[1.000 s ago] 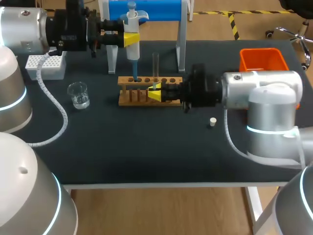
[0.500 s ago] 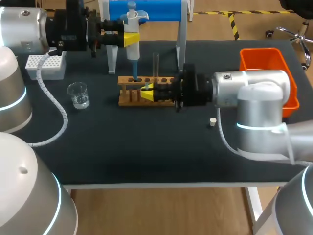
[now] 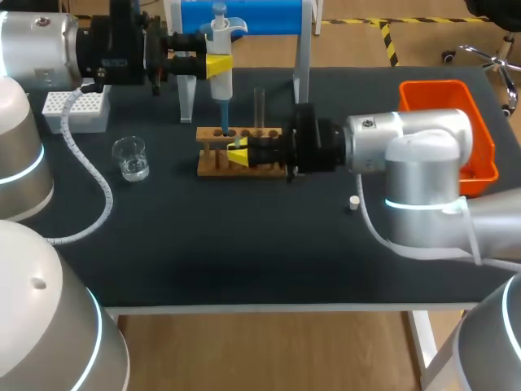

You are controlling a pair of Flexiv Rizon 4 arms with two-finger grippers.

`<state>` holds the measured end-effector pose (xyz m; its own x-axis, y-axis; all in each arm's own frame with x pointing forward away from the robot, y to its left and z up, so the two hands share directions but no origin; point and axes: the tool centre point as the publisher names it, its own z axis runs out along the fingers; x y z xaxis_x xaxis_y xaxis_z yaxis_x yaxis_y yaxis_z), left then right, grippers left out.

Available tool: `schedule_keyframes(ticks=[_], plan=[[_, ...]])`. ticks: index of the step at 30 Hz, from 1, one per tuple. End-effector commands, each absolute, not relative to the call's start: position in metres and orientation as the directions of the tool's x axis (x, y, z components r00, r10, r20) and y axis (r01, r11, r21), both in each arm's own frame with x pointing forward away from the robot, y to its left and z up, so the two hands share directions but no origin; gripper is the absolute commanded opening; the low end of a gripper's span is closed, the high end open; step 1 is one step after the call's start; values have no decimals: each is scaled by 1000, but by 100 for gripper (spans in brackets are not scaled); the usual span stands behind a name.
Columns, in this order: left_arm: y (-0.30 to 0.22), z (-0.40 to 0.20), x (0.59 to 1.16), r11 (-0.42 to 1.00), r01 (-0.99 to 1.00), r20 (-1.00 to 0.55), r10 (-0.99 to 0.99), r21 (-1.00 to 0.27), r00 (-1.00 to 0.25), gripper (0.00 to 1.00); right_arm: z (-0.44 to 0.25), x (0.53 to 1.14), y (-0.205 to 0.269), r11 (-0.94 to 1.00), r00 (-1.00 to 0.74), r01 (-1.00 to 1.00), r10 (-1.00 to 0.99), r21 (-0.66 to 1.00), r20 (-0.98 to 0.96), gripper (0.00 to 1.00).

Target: Invert the test tube, pick up the pipette, mount the tip to pipette, aspirate from beaker and dispense into the tube, eject the tip, return the pipette, and cap with the stopper.

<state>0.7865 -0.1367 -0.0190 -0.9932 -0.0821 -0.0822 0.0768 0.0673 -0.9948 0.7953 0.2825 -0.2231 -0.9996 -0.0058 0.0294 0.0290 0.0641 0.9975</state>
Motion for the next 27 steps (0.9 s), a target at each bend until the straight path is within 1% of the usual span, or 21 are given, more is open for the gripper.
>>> schedule_keyframes(ticks=[1, 27], plan=[[-136, -19, 786, 66, 78, -83, -81, -995, -993, 0, -225, 800, 290, 63, -1000, 22, -9, 998, 22, 0], [-136, -19, 786, 66, 78, -83, -81, -995, -993, 0, -226, 801, 298, 72, -1000, -23, -9, 997, -23, 0]])
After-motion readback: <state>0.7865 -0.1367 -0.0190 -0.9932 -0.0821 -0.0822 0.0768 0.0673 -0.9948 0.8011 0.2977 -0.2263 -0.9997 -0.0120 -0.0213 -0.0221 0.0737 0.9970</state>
